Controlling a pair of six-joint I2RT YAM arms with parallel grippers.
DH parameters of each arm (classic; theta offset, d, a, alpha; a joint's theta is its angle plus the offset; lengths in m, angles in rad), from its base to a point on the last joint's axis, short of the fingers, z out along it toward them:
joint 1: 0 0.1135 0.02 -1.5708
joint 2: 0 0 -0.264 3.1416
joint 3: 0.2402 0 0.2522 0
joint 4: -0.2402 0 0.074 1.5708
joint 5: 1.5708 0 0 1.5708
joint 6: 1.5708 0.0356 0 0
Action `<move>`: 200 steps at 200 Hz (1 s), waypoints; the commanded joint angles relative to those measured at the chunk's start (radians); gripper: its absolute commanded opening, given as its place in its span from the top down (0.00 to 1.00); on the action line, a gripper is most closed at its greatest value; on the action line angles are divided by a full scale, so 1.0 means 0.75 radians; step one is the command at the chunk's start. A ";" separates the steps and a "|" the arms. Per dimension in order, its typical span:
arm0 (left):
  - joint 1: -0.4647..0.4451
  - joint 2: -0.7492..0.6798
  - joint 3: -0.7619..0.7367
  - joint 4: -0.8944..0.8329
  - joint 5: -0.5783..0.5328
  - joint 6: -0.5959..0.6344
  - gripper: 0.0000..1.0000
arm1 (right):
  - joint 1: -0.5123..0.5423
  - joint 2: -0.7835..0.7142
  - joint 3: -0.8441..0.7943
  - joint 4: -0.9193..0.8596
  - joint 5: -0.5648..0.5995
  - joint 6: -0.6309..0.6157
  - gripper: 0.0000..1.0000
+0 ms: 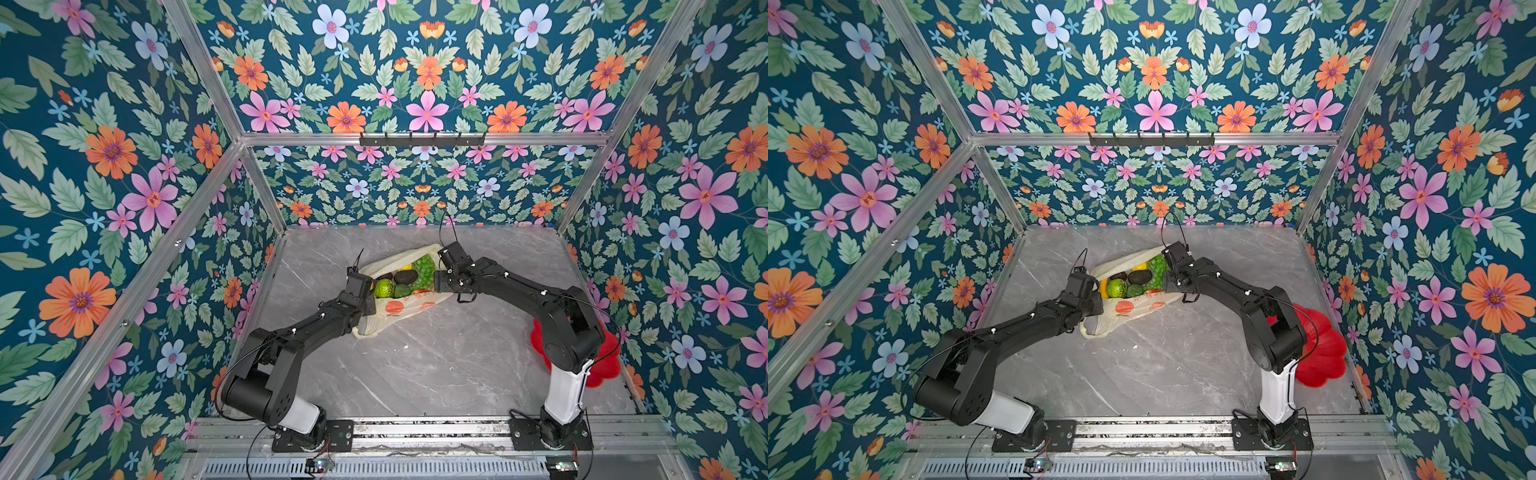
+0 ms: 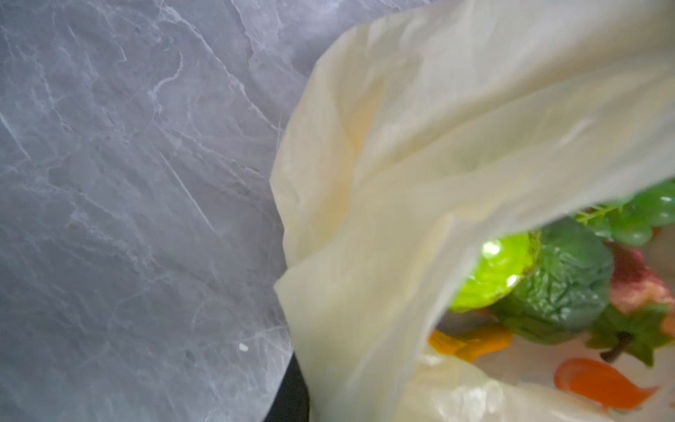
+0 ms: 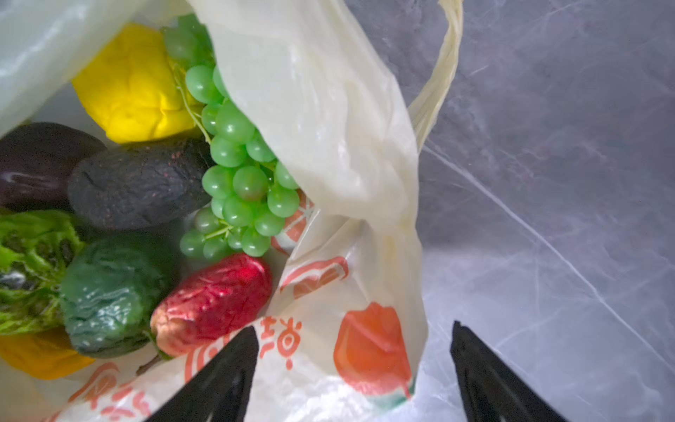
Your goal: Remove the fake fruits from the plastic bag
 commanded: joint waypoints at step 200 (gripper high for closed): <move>-0.002 -0.074 -0.110 0.150 -0.030 -0.025 0.84 | 0.229 0.167 -0.048 0.051 -0.036 -0.003 0.29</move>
